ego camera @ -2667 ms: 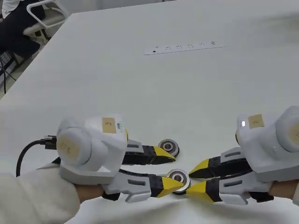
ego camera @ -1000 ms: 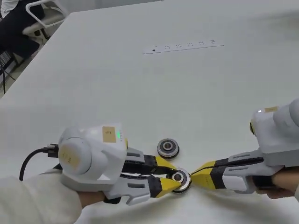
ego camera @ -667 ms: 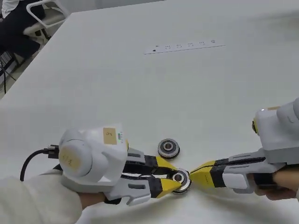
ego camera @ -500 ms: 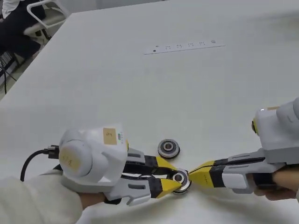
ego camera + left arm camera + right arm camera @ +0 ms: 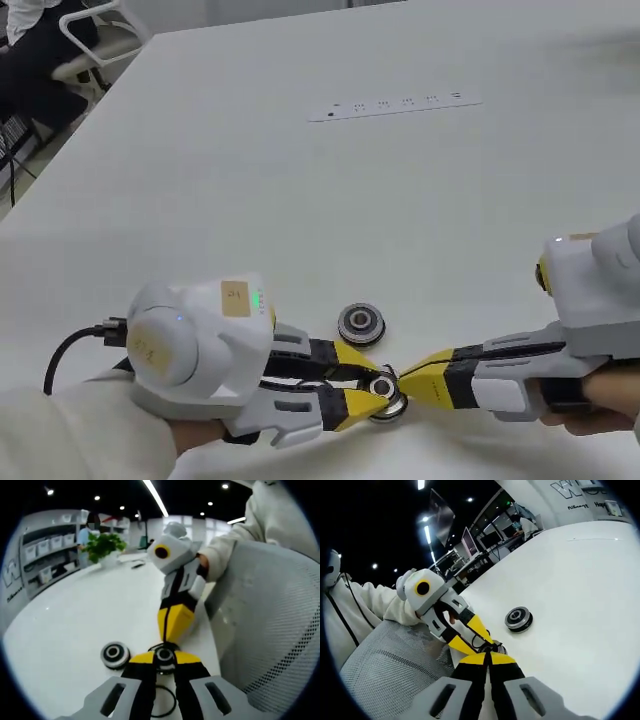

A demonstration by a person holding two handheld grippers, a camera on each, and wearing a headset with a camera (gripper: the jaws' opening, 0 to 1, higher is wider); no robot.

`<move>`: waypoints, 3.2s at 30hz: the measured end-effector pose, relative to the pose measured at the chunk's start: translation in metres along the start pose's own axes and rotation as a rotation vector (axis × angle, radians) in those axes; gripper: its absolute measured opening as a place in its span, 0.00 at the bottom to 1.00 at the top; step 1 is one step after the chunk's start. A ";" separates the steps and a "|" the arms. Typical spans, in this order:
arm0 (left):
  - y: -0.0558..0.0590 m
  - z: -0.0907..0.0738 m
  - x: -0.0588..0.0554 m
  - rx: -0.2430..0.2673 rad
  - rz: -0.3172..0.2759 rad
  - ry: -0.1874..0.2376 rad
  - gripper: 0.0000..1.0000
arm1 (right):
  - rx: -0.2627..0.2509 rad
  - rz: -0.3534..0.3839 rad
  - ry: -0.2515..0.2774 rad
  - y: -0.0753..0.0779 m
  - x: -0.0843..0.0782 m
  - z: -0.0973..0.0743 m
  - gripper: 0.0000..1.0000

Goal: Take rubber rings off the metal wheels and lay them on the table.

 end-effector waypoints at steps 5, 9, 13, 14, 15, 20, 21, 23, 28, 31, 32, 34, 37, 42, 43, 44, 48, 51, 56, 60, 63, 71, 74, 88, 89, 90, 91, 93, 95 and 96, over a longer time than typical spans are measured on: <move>0.001 0.000 0.000 0.001 0.000 -0.001 0.14 | 0.028 -0.004 0.013 -0.006 0.003 0.000 0.00; 0.001 -0.001 0.000 0.003 -0.005 -0.002 0.14 | 0.025 0.007 0.020 -0.004 0.003 -0.001 0.00; 0.001 0.000 0.001 0.004 -0.031 -0.011 0.14 | 0.029 0.020 0.026 -0.004 0.004 -0.001 0.00; 0.001 0.000 0.001 0.004 -0.029 -0.014 0.14 | 0.021 0.020 0.024 -0.003 0.004 -0.001 0.00; 0.001 0.000 0.001 0.004 -0.032 -0.016 0.14 | 0.013 0.023 0.022 -0.001 0.003 -0.001 0.00; 0.003 -0.001 0.002 -0.014 -0.075 -0.040 0.17 | -0.006 0.027 0.016 0.003 0.002 -0.001 0.00; 0.004 -0.001 0.003 -0.024 -0.087 -0.045 0.19 | -0.005 0.028 0.017 0.002 0.002 -0.001 0.00; 0.007 -0.001 0.006 -0.039 -0.129 -0.058 0.23 | -0.007 0.027 0.015 0.003 0.002 -0.001 0.00; 0.013 -0.006 0.013 -0.058 -0.036 -0.060 0.29 | -0.010 0.027 0.014 0.003 0.002 -0.002 0.00; 0.012 -0.012 0.021 -0.057 -0.039 -0.036 0.32 | -0.010 0.030 0.015 0.003 0.002 -0.003 0.00; 0.012 -0.014 0.022 -0.054 -0.038 -0.032 0.33 | -0.010 0.031 0.015 0.003 0.002 -0.003 0.00; 0.010 -0.019 0.025 -0.043 -0.026 -0.021 0.36 | -0.010 0.034 0.015 0.002 0.002 -0.003 0.00; 0.009 -0.027 0.028 -0.034 -0.033 -0.008 0.37 | -0.007 0.036 0.017 0.001 0.003 -0.004 0.00; 0.003 -0.041 0.032 0.005 -0.021 -0.005 0.51 | -0.005 0.033 0.021 -0.001 0.004 -0.006 0.00; 0.002 -0.043 0.033 0.013 -0.018 0.000 0.54 | -0.005 0.034 0.022 -0.002 0.004 -0.006 0.00; 0.001 -0.045 0.034 0.021 -0.019 0.004 0.57 | -0.005 0.035 0.022 -0.002 0.004 -0.007 0.00; -0.003 -0.057 0.034 0.053 -0.024 0.011 0.61 | -0.004 0.037 0.025 -0.003 0.005 -0.008 0.00; -0.004 -0.066 0.033 0.075 -0.029 0.013 0.65 | -0.004 0.036 0.029 -0.004 0.006 -0.010 0.00; -0.008 -0.080 0.032 0.115 -0.036 0.023 0.71 | -0.004 0.039 0.037 -0.006 0.008 -0.012 0.00; -0.010 -0.086 0.031 0.135 -0.037 0.024 0.74 | -0.006 0.041 0.046 -0.006 0.010 -0.014 0.00; -0.011 -0.093 0.029 0.149 -0.032 0.021 0.76 | -0.006 0.044 0.053 -0.008 0.011 -0.016 0.00; -0.012 -0.109 0.019 0.183 -0.076 0.035 0.84 | -0.007 0.049 0.069 -0.009 0.015 -0.019 0.00; -0.012 -0.114 0.012 0.196 -0.098 0.031 0.86 | -0.004 0.051 0.075 -0.011 0.017 -0.020 0.00; -0.014 -0.117 -0.004 0.209 -0.174 0.045 0.90 | 0.016 0.011 0.059 -0.022 0.033 -0.018 0.00; -0.013 -0.117 -0.005 0.208 -0.175 0.042 0.91 | 0.018 0.007 0.058 -0.023 0.035 -0.017 0.00; -0.013 -0.117 -0.005 0.208 -0.177 0.041 0.91 | 0.019 0.005 0.058 -0.024 0.036 -0.017 0.00; -0.013 -0.116 -0.007 0.207 -0.181 0.040 0.92 | 0.021 0.001 0.056 -0.024 0.038 -0.016 0.00; -0.012 -0.114 -0.008 0.203 -0.190 0.040 0.92 | 0.026 -0.004 0.052 -0.026 0.040 -0.014 0.00; -0.010 -0.113 -0.009 0.193 -0.196 0.040 0.93 | 0.032 -0.011 0.046 -0.028 0.041 -0.011 0.00; -0.010 -0.112 -0.009 0.190 -0.198 0.039 0.93 | 0.033 -0.012 0.045 -0.028 0.042 -0.011 0.00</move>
Point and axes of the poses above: the centre of the closed fingertips' face, and the gripper's own axes: z roughly forward along the fingers, y roughly to its right, x roughly out of its top, the point moved 1 cm from there along -z, roughly backward along the fingers, and after that the axes turned 10 degrees about z, right-handed, at the moved point
